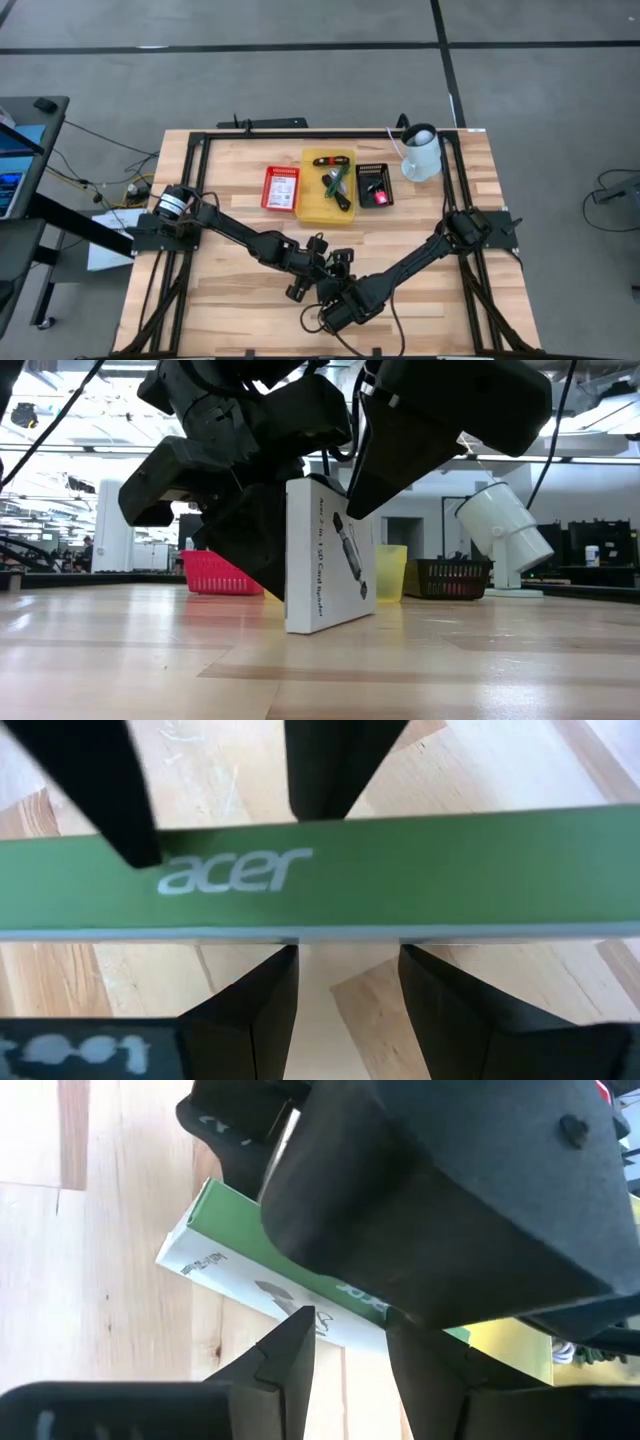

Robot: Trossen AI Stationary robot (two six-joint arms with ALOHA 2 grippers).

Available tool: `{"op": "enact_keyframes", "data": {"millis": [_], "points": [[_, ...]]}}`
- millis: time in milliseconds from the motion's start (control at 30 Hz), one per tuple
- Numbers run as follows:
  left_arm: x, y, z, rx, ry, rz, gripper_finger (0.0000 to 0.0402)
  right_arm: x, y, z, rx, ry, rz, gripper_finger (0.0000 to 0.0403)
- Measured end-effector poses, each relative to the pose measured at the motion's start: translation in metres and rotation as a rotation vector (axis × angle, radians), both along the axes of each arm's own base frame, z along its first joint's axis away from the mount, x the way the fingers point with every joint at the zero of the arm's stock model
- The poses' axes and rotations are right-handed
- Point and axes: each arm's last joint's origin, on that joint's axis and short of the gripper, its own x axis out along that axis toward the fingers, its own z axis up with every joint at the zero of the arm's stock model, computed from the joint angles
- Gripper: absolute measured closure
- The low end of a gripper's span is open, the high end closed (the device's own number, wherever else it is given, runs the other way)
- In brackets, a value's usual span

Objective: Pick and place items into bin
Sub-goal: Put the card reader box in the red bin

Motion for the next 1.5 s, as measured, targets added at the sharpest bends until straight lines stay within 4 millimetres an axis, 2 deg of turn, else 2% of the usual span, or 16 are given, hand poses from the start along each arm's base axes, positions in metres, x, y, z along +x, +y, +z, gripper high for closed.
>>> {"op": "enact_keyframes", "data": {"millis": [233, 533, 800, 1333, 1500], "points": [[0.000, 0.000, 0.000, 0.002, 0.003, 0.002, 0.0235, 0.000, 0.001, 0.000, 0.003, -0.004, -0.004, 0.0272], [0.000, 0.001, 0.000, 0.002, 0.003, 0.009, 0.0235, -0.002, 0.001, 0.000, -0.025, -0.017, -0.011, 0.0229], [-0.002, 0.002, -0.002, 0.009, 0.020, 0.012, 0.0235, -0.007, -0.002, 0.000, -0.065, 0.045, -0.009, 0.0202], [-0.003, 0.002, -0.002, 0.025, 0.029, 0.018, 0.0235, -0.002, -0.009, 0.000, -0.097, 0.088, 0.052, 0.0202], [-0.010, 0.006, 0.008, 0.094, 0.052, 0.053, 0.0235, -0.001, -0.012, 0.001, -0.107, 0.095, 0.064, 0.0204]]}}
